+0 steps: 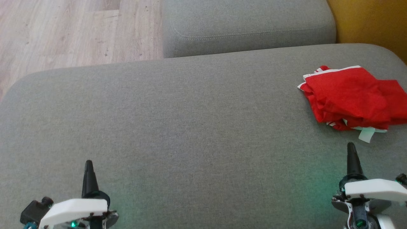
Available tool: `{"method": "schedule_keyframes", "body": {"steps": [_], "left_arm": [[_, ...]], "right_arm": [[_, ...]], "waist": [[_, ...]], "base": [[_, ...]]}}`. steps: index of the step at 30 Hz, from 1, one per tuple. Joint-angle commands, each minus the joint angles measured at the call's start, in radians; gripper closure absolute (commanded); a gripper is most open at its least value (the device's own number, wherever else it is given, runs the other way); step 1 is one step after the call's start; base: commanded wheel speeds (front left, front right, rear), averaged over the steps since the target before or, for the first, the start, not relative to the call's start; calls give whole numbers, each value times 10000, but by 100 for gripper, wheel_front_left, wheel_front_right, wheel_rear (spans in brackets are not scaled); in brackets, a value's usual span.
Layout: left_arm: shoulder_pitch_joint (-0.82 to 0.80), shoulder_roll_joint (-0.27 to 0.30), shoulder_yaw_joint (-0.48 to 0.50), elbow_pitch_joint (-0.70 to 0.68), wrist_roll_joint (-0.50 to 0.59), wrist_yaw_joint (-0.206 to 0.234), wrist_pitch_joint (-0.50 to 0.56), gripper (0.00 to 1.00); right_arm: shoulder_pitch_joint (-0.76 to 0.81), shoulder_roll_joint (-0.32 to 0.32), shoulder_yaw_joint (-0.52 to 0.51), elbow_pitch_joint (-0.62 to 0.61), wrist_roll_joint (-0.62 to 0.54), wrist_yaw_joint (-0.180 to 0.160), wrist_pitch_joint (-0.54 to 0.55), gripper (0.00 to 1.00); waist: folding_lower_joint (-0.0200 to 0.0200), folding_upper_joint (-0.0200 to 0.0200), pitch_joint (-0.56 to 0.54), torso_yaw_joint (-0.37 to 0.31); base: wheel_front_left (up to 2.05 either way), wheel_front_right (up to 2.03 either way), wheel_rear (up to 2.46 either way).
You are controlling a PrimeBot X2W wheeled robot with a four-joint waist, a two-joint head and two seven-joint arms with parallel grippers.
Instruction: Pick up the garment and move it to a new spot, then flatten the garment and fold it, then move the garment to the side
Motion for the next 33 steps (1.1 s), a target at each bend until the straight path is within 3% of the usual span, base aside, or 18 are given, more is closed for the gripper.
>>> {"method": "schedule_keyframes", "body": {"steps": [1,33], "left_arm": [[-550,123,321,-274,-229,-70,62,100],[-983,124,1040,-144,-3705,-140,1108,100]], "right_arm": [[-573,-75,84,-389,298,50,63,100],[-856,-77,-256,-468,4368,72,1088,100]], "waist": [[-1,0,2,1],[-1,0,71,16]], "base": [[0,0,0],[0,0,0]]}}
